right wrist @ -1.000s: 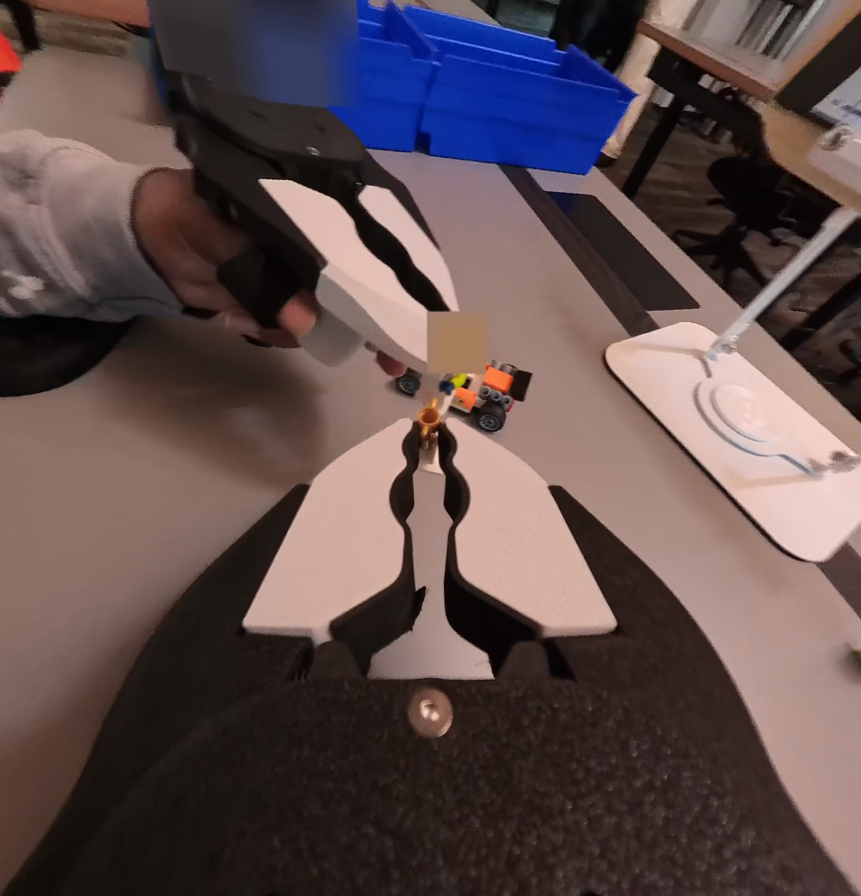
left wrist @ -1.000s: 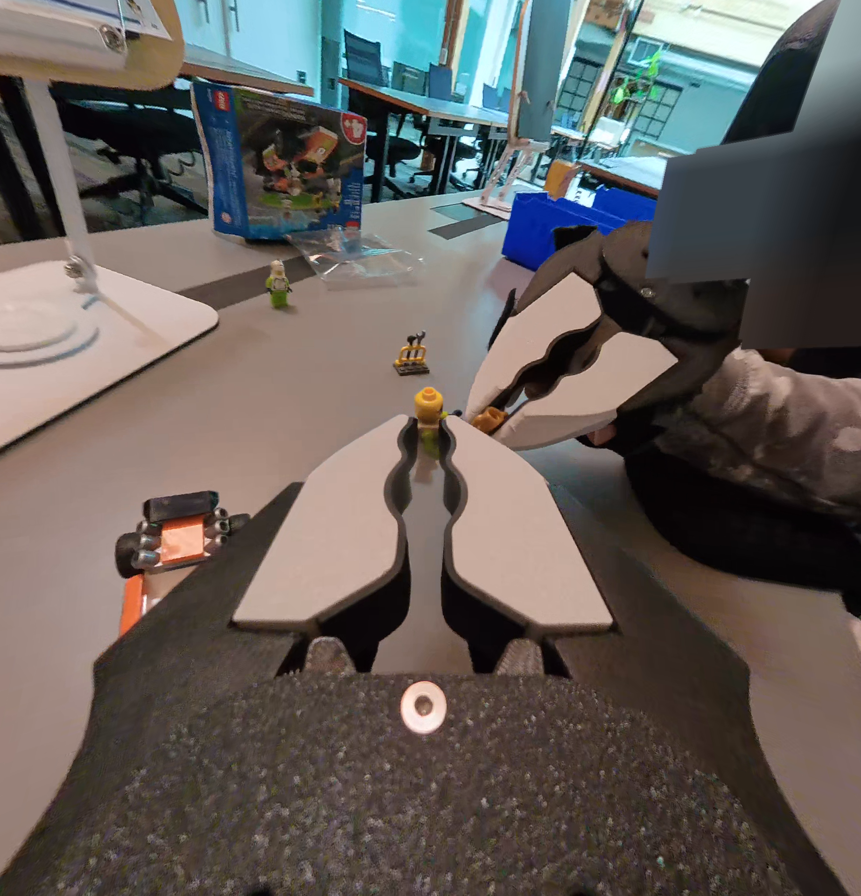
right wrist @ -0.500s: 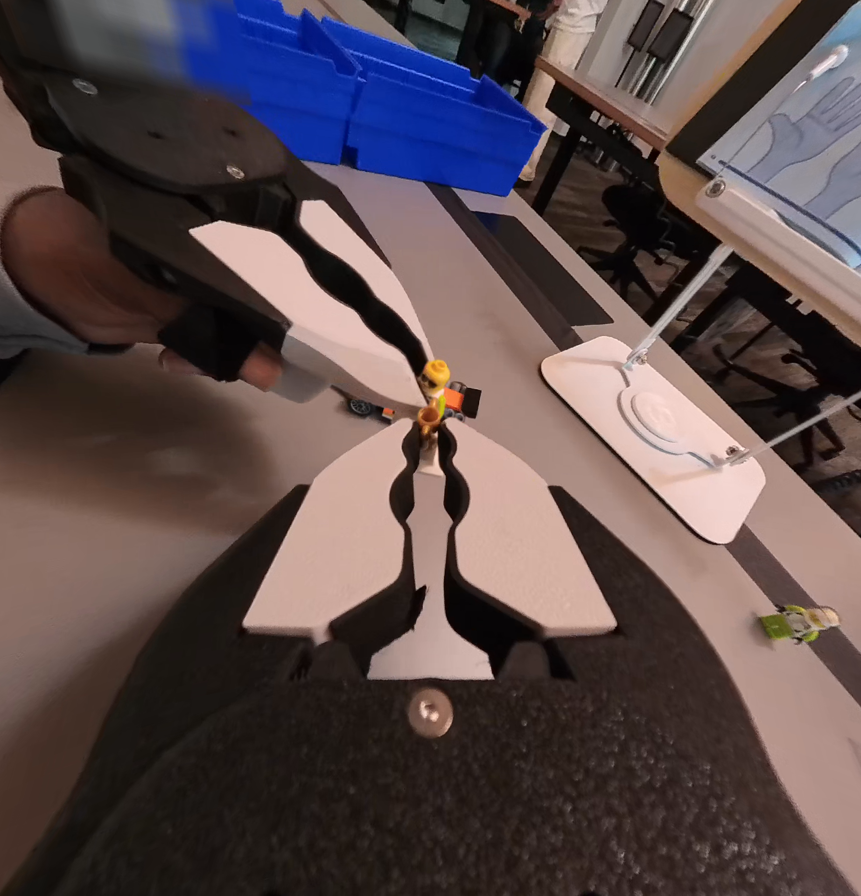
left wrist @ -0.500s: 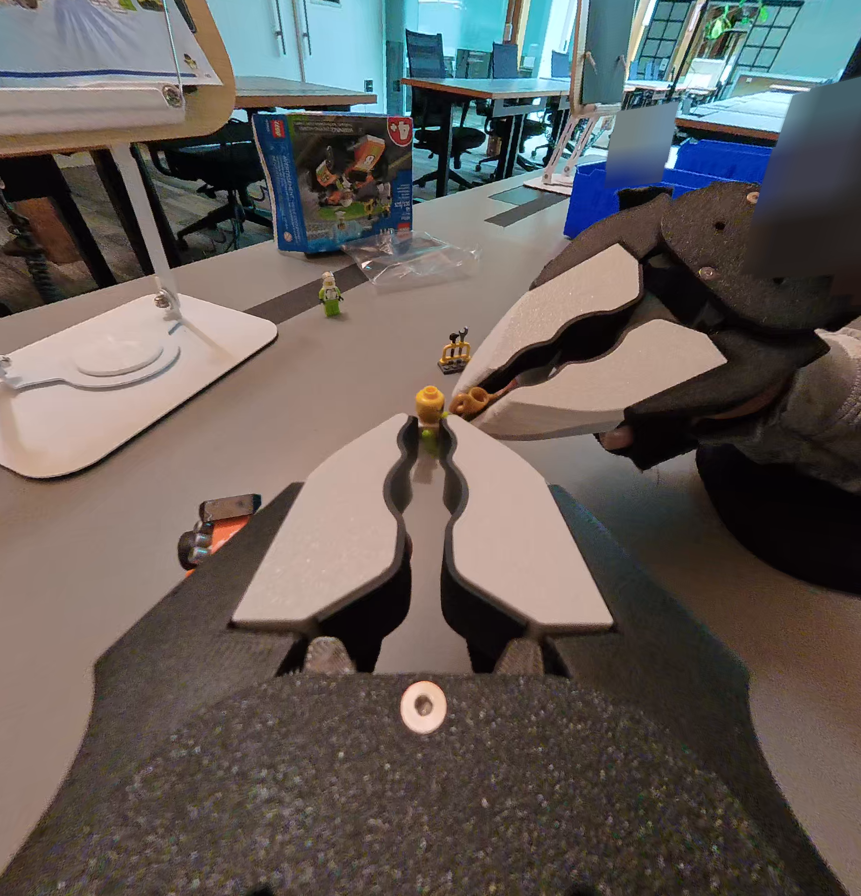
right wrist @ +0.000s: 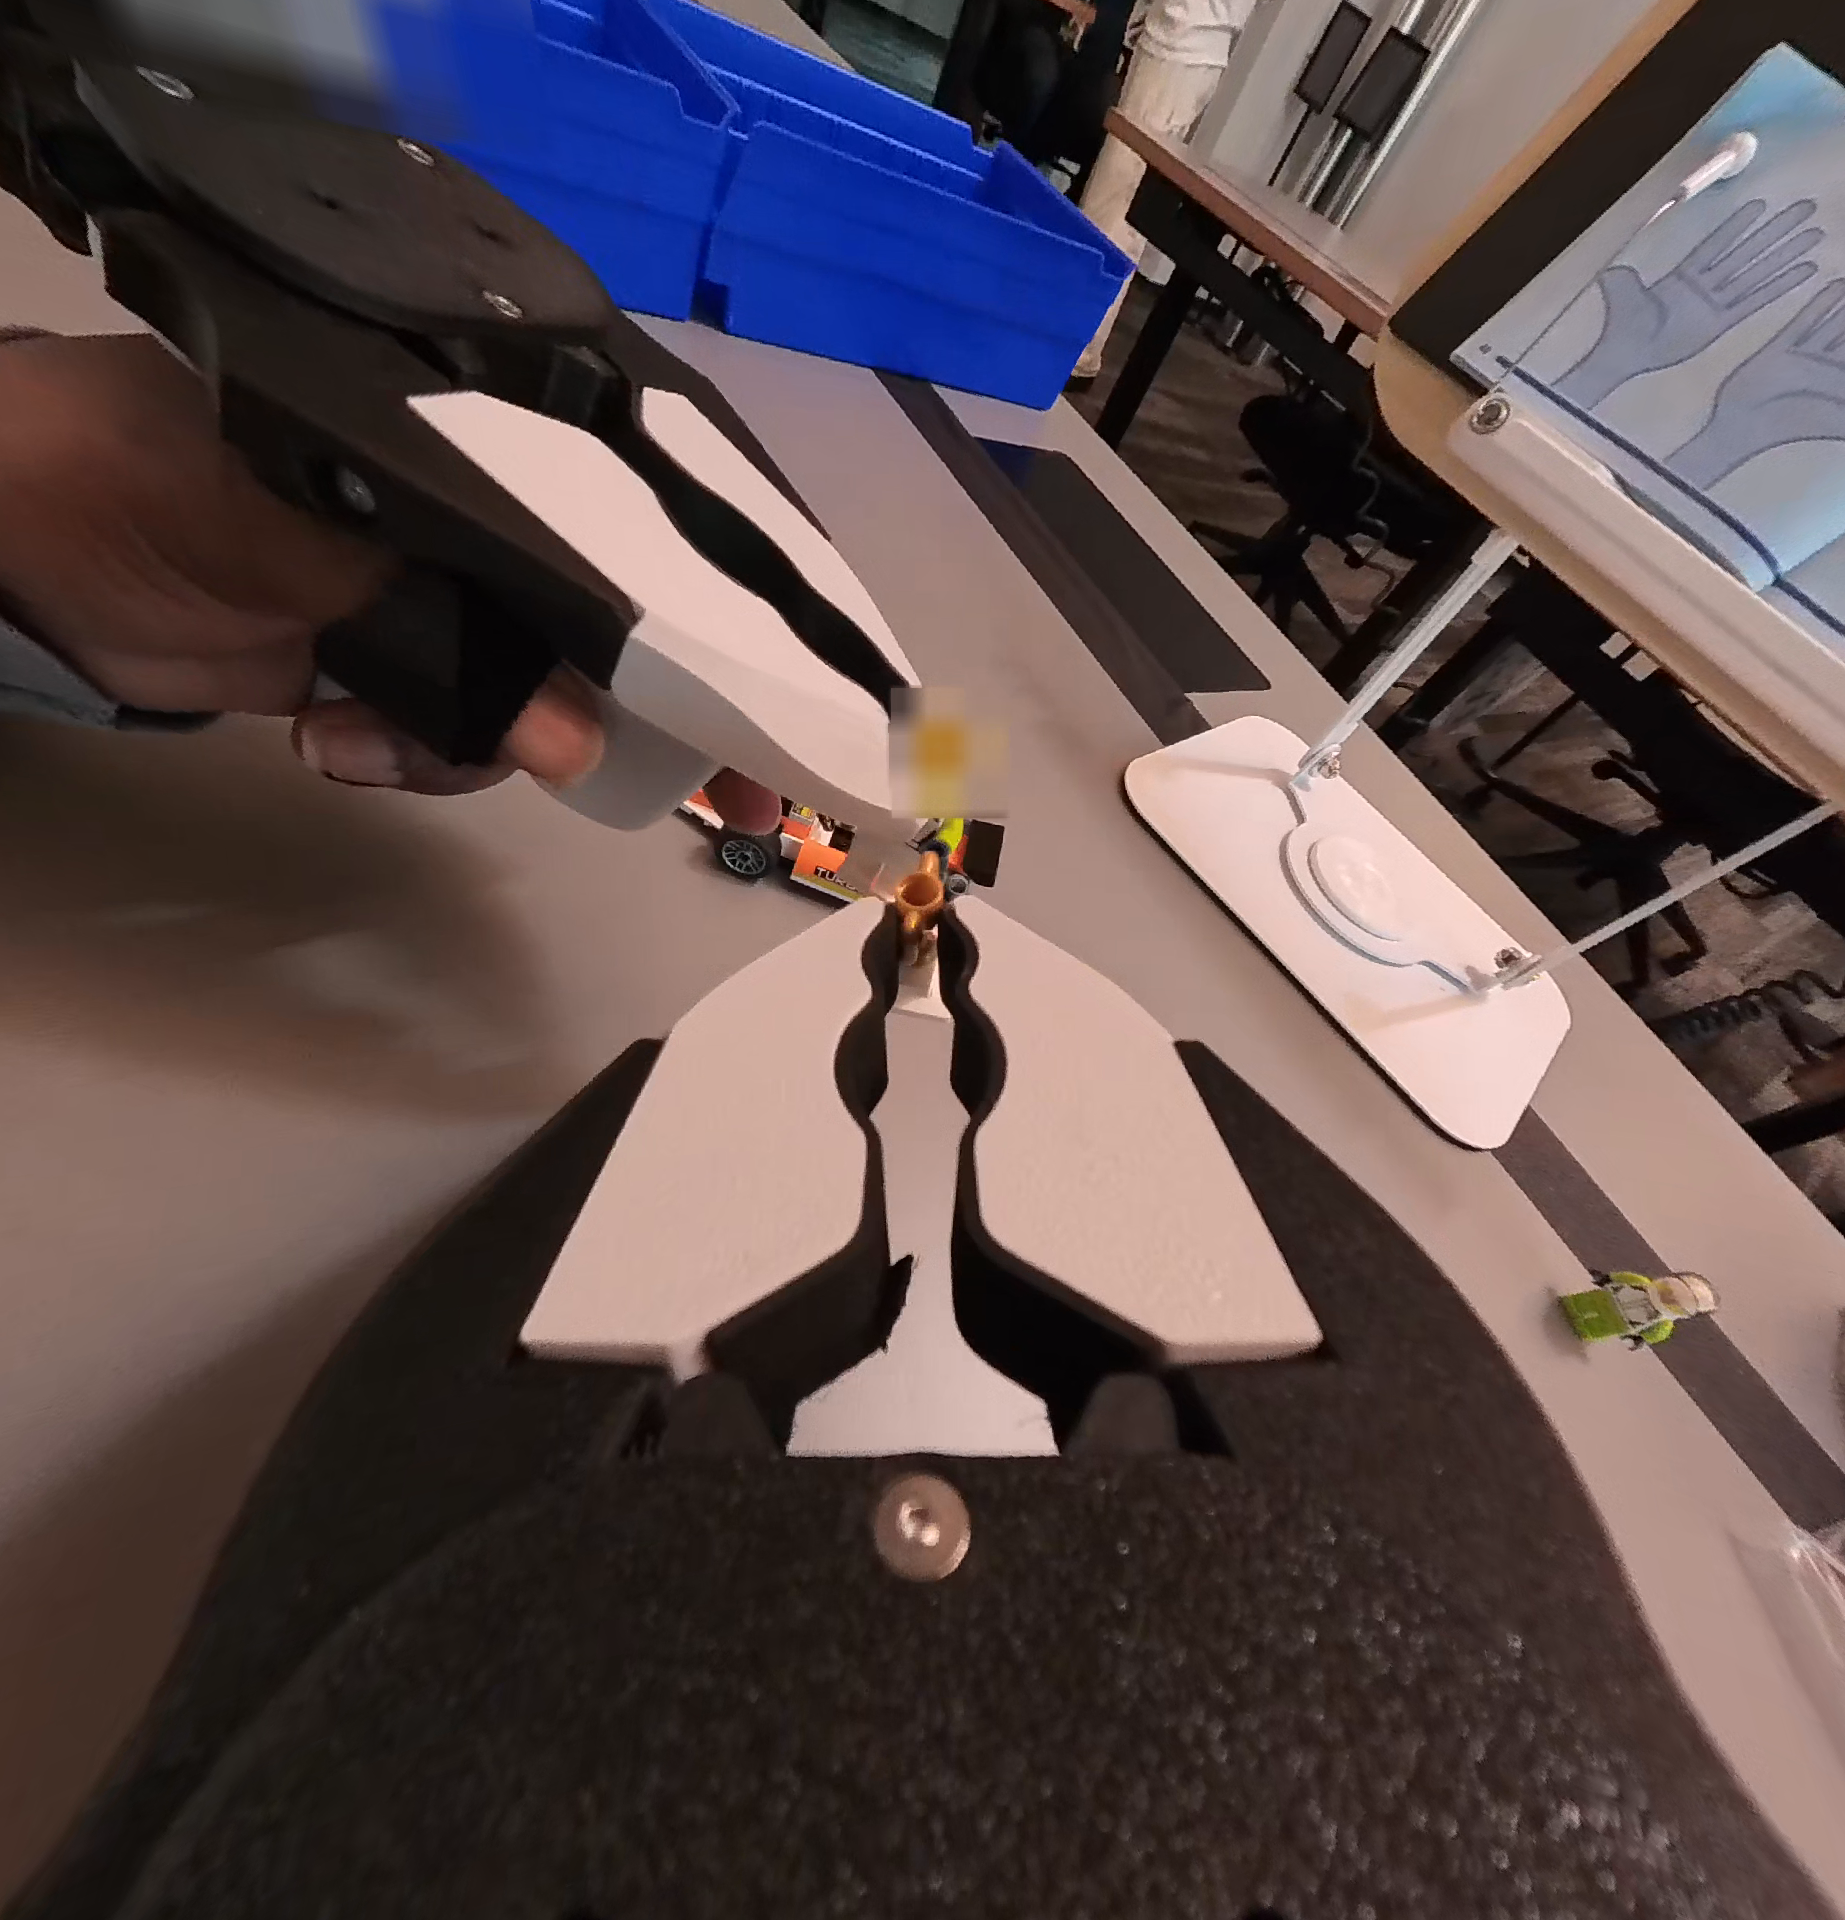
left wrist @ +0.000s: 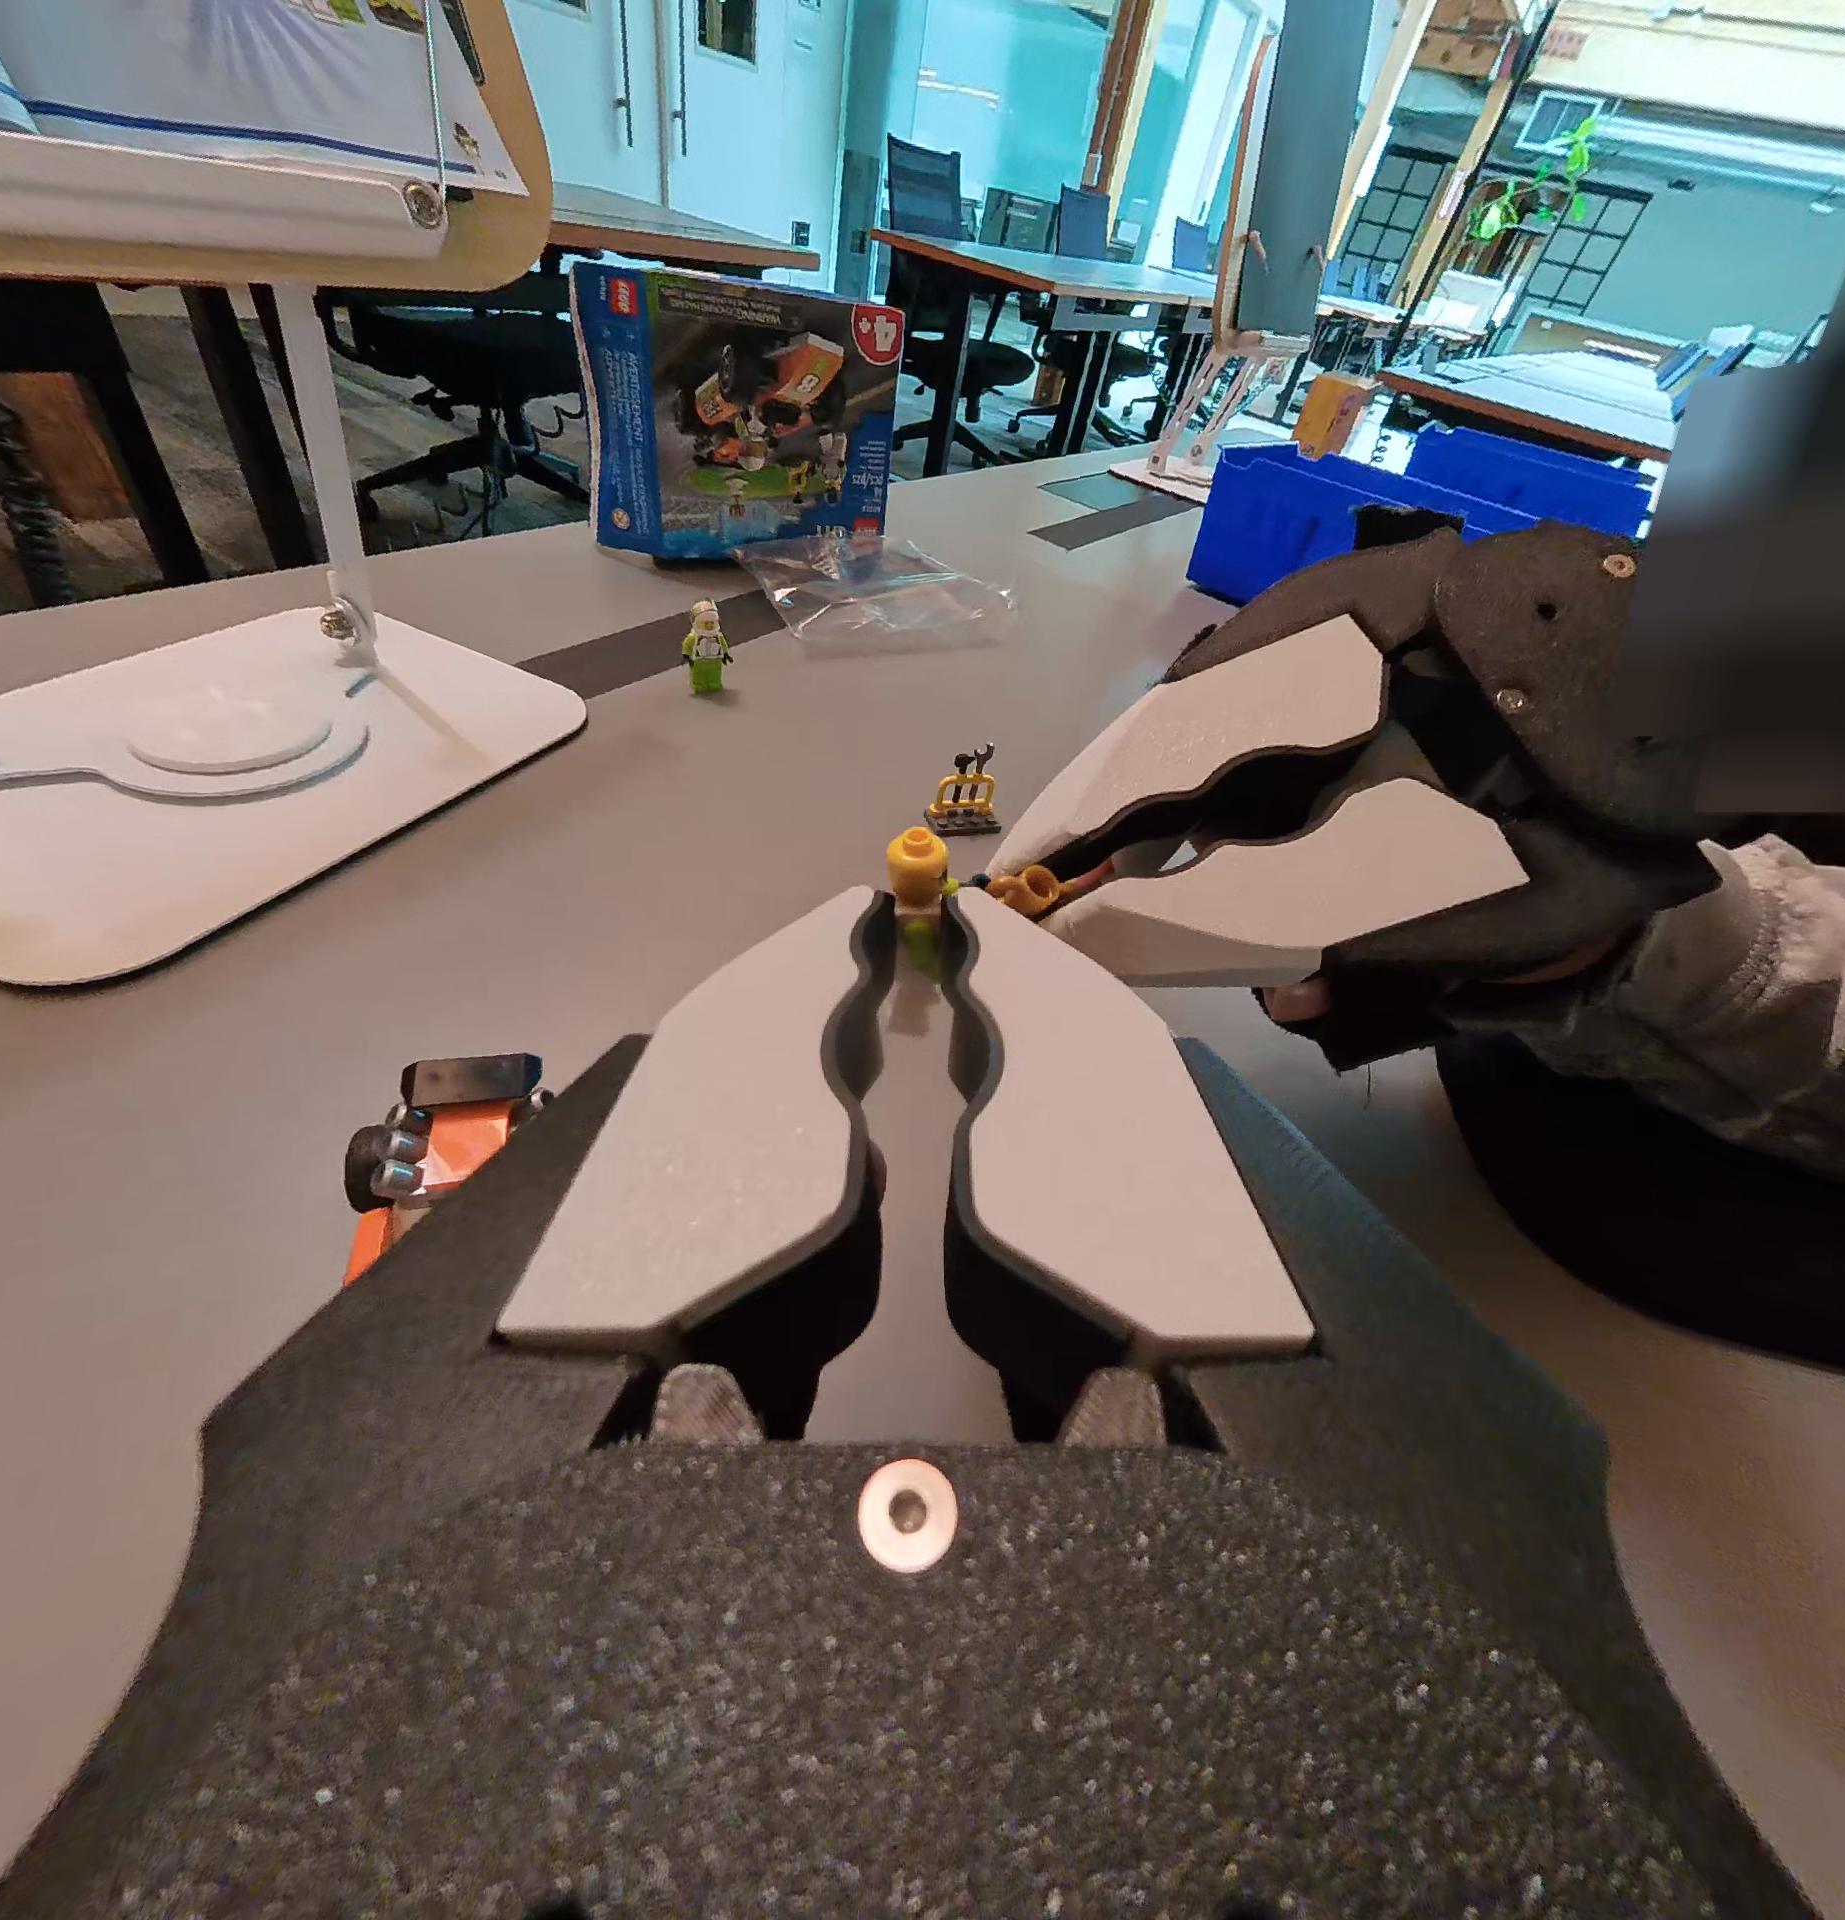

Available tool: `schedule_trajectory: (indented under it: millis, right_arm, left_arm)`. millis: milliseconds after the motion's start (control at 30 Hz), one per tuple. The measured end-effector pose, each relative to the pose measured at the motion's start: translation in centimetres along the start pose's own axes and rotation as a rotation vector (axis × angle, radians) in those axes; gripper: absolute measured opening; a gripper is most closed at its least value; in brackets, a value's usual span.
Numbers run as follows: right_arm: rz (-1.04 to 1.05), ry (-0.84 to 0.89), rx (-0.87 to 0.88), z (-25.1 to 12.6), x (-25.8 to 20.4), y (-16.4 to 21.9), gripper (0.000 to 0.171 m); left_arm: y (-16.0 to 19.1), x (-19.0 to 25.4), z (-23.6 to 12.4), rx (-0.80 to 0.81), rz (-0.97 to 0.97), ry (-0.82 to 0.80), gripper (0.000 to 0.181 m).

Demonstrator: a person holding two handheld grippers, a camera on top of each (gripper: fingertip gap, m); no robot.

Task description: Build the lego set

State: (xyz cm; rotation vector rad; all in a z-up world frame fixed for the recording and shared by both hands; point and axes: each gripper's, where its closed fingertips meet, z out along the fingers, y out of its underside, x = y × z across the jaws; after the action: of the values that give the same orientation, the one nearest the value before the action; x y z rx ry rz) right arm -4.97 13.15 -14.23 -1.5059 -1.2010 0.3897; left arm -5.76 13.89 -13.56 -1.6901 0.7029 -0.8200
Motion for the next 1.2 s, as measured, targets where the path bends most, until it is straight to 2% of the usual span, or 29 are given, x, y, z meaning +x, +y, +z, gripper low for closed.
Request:
schedule_trajectory:
  millis: [833, 967, 1200]
  right_arm:
    - [-0.089, 0.080, -0.083, 0.6, -0.2, 1.2, 0.006]
    - [-0.077, 0.061, -0.073, 0.6, -0.2, 1.0, 0.007]
    - [-0.016, -0.105, -0.035, 0.4, -1.3, 1.3, 0.007]
  left_arm:
    - [1.2, 0.0, 0.0, -0.102, 0.048, -0.012, 0.009]
    - [1.2, -0.1, 0.1, -0.091, 0.012, 0.003, 0.009]
    - [2.1, 0.3, -0.2, -0.157, -0.020, 0.108, 0.009]
